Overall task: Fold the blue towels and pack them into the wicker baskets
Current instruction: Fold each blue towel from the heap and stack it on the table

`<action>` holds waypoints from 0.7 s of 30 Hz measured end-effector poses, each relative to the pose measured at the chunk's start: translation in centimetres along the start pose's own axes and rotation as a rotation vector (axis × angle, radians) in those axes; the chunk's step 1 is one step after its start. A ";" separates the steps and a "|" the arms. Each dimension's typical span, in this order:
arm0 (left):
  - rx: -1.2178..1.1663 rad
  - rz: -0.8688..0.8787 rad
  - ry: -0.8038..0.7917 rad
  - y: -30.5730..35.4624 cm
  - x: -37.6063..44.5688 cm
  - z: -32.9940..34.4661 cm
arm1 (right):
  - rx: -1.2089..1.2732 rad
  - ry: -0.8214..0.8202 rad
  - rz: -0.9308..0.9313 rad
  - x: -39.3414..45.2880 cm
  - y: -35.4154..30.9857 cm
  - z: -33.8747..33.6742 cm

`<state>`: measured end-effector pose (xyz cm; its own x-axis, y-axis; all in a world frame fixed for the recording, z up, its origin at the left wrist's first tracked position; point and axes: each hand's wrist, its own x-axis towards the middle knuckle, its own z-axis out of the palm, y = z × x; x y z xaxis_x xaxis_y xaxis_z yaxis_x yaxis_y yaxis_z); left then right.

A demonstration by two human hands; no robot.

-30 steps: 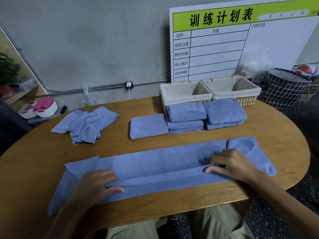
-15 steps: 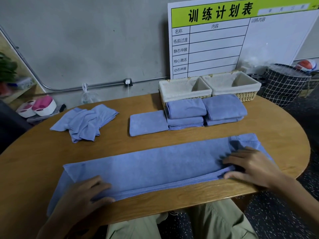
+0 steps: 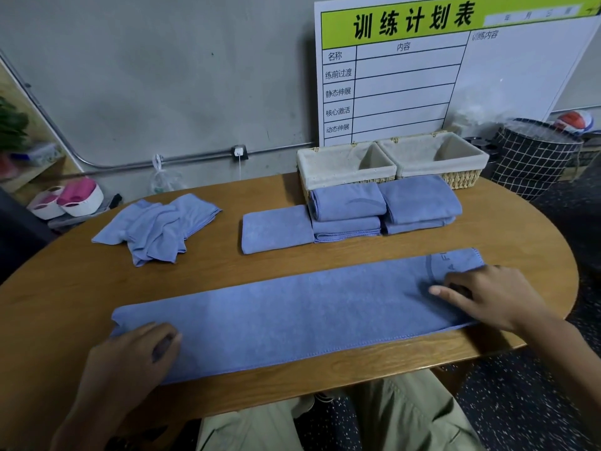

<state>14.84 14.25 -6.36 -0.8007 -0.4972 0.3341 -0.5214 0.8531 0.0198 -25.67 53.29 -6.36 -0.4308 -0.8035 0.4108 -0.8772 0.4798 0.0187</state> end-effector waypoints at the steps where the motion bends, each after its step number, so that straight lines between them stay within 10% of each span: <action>1: 0.024 -0.075 0.005 -0.1 0.3 0.0 | -0.003 -0.009 0.024 0.5 0.0 -0.4; 21: -0.058 -0.573 0.060 -4.8 2.6 4.5 | 0.235 0.047 0.354 2.6 1.4 4.9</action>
<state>13.93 8.16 -9.84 -0.3765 -0.8738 0.3077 -0.8484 0.4586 0.2644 -29.08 50.10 -9.74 -0.7090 -0.5840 0.3953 -0.7034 0.6256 -0.3373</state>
